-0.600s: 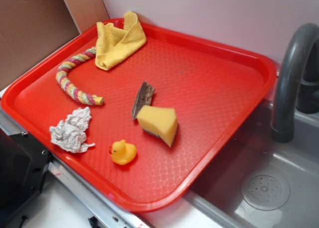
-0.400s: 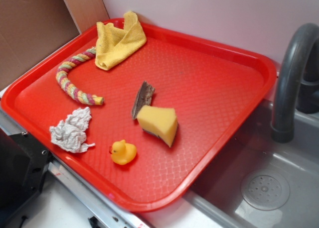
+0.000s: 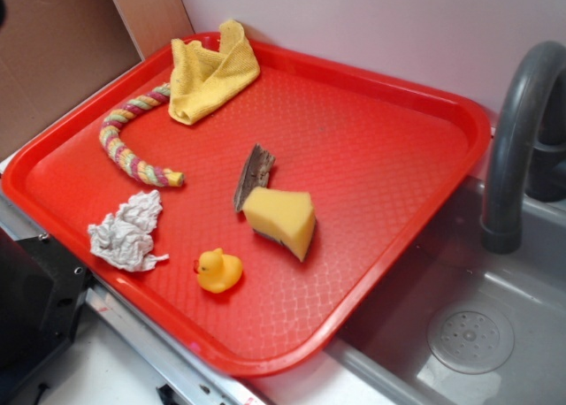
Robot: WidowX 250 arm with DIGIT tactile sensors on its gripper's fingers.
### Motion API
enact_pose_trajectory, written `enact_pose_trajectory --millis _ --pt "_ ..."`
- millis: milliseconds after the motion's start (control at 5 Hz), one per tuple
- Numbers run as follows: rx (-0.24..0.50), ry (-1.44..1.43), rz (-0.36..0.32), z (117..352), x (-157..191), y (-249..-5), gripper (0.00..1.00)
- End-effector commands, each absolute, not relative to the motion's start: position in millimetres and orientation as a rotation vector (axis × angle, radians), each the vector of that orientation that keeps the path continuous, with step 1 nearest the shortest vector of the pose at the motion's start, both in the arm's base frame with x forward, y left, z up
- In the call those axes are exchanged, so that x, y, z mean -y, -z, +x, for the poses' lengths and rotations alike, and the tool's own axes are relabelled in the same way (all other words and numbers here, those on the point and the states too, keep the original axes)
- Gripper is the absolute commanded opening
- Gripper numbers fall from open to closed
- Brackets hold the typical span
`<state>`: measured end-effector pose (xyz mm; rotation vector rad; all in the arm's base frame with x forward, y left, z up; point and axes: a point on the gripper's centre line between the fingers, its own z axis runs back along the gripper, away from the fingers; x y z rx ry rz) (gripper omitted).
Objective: Grab the yellow duck.
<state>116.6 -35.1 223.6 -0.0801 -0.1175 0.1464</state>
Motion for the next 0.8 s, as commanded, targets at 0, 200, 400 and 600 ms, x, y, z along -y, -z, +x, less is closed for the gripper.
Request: enact_pose_trajectory --millis 0,200,400,600 --pt "0.197 -0.189 -0.08 130 69 -188 1.0" --pt "0.172 -0.22 -0.073 139 80 -158 1.0" --pt "0.106 -0.197 -0.088 147 81 -134 1.0" --pt "0.097 -0.165 -0.104 151 88 -117 1.0"
